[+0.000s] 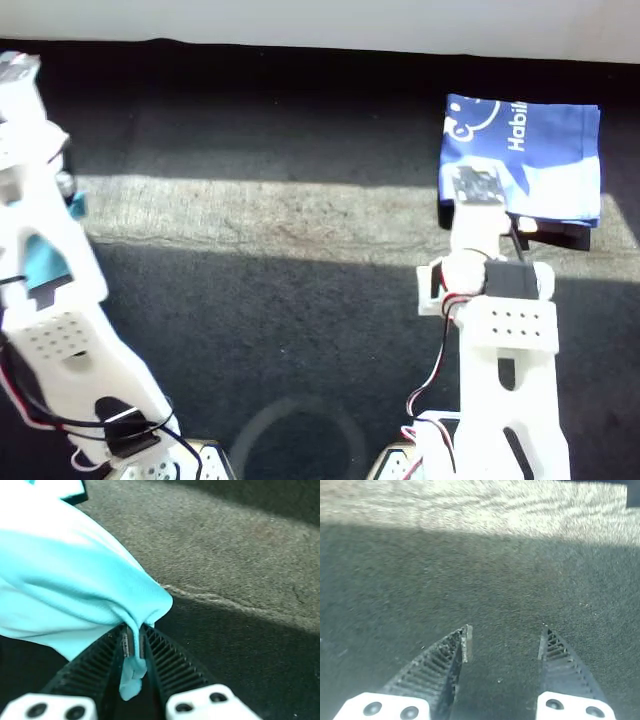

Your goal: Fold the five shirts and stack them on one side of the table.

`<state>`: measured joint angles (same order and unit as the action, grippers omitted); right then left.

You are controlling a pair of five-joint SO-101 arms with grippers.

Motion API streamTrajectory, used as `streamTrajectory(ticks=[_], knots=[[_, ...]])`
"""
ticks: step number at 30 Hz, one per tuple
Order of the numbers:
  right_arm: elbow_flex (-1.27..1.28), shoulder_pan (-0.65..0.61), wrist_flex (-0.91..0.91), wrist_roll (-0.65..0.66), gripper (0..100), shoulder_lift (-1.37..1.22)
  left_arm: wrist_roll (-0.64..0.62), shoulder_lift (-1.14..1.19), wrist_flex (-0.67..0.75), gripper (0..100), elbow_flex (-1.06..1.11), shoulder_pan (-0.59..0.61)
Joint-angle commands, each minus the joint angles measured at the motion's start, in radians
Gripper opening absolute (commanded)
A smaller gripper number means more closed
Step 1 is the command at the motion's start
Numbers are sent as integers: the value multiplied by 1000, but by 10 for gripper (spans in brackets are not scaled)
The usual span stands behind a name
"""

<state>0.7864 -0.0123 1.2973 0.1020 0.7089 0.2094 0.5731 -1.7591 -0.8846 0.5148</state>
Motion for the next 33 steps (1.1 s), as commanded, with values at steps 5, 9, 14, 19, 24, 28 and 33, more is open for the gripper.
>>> streamTrajectory(ticks=[5,9,14,19,24,28,33], knots=[[243,108,-231,-2,216,27,-77,-331,-21,9,54,-358],[314,116,-295,-2,216,27,-120,-483,-21,9,99,-564],[323,117,-303,-2,216,27,-137,-545,-15,9,102,-766],[317,117,-300,-3,216,31,-140,-487,-17,26,104,-831],[315,117,-300,-3,216,36,-141,-420,-18,169,104,-828],[298,114,-297,-3,216,27,-141,-443,-18,197,97,-771],[222,114,-295,-3,216,27,-133,-481,-17,193,107,-553]])
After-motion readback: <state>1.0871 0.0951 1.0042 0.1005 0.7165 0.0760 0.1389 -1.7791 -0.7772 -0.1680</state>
